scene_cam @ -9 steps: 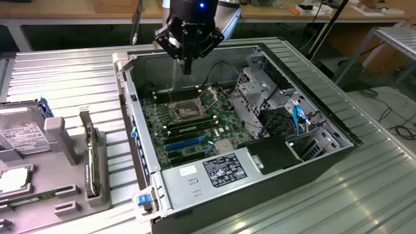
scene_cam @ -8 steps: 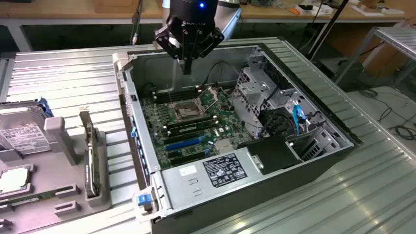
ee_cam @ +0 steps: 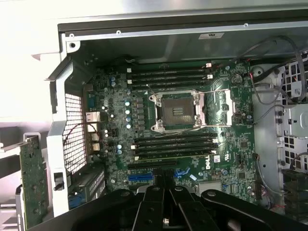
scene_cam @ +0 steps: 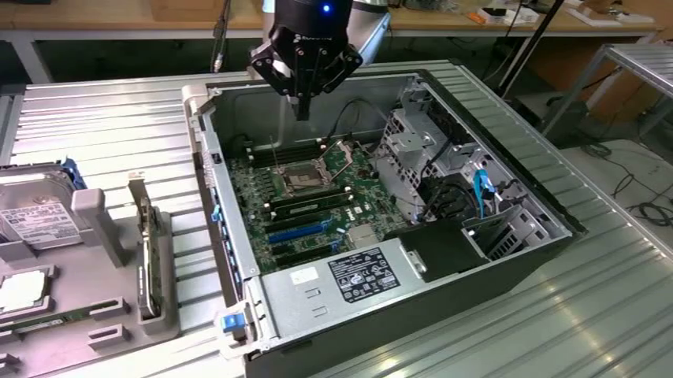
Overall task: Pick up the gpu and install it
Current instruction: 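Reach for the gpu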
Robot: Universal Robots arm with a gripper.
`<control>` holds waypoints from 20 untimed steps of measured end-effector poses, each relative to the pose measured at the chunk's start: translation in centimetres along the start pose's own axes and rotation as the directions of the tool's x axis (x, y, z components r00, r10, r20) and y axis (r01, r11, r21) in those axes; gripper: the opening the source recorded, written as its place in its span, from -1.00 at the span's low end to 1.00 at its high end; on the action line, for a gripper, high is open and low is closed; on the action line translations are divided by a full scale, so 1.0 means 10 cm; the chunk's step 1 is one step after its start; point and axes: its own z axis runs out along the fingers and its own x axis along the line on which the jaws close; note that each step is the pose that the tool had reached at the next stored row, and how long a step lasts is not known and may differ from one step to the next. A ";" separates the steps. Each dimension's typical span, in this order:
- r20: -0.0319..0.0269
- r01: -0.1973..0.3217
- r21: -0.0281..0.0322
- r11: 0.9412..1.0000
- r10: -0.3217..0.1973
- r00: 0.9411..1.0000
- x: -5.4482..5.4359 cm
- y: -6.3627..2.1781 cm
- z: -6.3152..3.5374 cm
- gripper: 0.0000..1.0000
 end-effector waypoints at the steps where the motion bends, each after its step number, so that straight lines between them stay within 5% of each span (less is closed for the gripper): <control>1: 0.000 0.000 0.000 1.000 0.000 1.000 0.00 0.000 0.000 -0.79; 20: 0.000 0.000 0.000 1.000 0.000 1.000 0.29 -0.038 -0.009 -0.79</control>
